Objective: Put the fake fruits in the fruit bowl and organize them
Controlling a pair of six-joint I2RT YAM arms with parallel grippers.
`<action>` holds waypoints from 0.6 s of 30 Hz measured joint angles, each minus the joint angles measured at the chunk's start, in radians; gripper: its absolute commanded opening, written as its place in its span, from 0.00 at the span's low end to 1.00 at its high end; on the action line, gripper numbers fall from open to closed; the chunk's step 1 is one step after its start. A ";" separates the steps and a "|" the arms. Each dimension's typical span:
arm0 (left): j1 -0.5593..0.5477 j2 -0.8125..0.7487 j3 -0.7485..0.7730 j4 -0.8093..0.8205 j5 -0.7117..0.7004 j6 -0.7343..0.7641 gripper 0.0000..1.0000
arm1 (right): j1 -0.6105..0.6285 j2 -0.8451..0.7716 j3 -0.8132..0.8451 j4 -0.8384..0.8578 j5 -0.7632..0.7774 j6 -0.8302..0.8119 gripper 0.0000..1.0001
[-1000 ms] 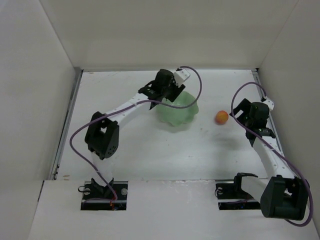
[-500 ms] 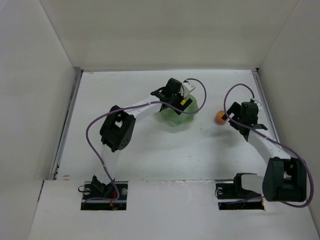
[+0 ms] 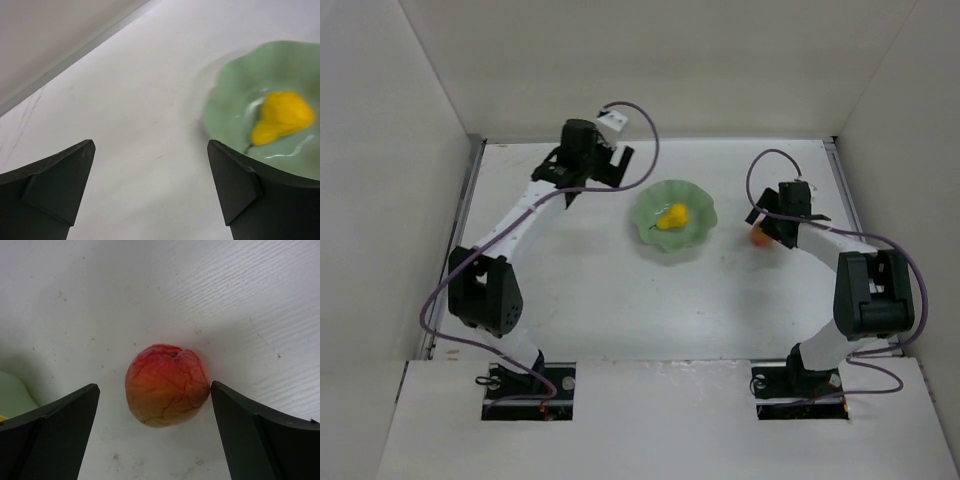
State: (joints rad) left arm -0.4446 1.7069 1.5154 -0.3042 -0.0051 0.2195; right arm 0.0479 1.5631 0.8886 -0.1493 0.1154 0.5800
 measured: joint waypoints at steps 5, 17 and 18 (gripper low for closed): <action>0.210 -0.090 -0.154 -0.017 -0.034 -0.027 1.00 | 0.007 0.060 0.031 -0.023 0.009 -0.014 0.69; 0.435 -0.212 -0.361 -0.065 -0.021 -0.082 1.00 | 0.136 0.030 0.121 -0.084 0.055 -0.085 0.04; 0.450 -0.221 -0.361 -0.060 -0.021 -0.086 1.00 | 0.175 0.017 0.151 -0.088 0.068 -0.096 0.04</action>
State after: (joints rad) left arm 0.0055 1.4857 1.1545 -0.3637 -0.0261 0.1333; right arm 0.2230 1.5799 1.0393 -0.2371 0.1837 0.4839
